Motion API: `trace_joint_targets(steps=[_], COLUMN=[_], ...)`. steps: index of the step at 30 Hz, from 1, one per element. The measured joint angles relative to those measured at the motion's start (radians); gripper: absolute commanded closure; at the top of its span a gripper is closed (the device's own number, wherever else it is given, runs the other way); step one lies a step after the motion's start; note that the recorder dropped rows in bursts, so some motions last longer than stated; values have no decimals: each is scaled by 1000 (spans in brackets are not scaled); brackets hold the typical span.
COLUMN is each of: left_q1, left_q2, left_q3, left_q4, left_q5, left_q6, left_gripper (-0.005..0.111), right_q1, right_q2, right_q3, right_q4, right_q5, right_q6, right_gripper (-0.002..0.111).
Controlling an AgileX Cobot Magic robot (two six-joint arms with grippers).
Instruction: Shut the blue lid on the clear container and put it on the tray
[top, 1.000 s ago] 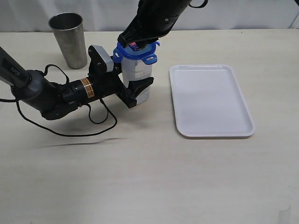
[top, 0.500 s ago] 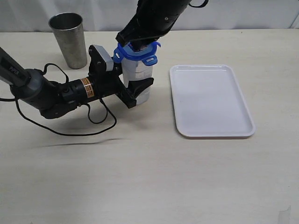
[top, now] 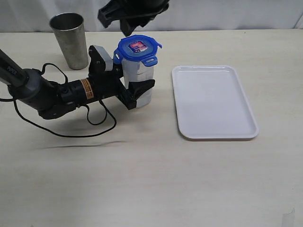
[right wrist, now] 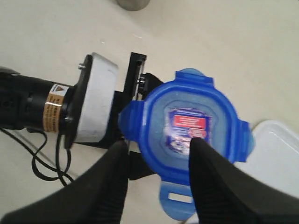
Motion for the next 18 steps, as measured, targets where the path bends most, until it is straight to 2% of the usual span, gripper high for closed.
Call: trace_joint_targets(steps=[5,7,10,18], left_q1=[0,0,1,1], left_q2=[0,0,0,0], left_q3=[0,0,0,0], left_q4=[2,4,4,4], left_q5=[0,0,0,0], left_q6=[0,-2,-2,-2], left_gripper=[107,107,107,107], right_q1=[51,51,51,70], right_q2=[118,161,181,187], right_q3=[-115,-150,-161,-149], right_q4=[-21,-92,-150,-109], right_q5=[24,24,27,28], right_q6=[28,55,69,50], right_gripper=[67,67,67,67])
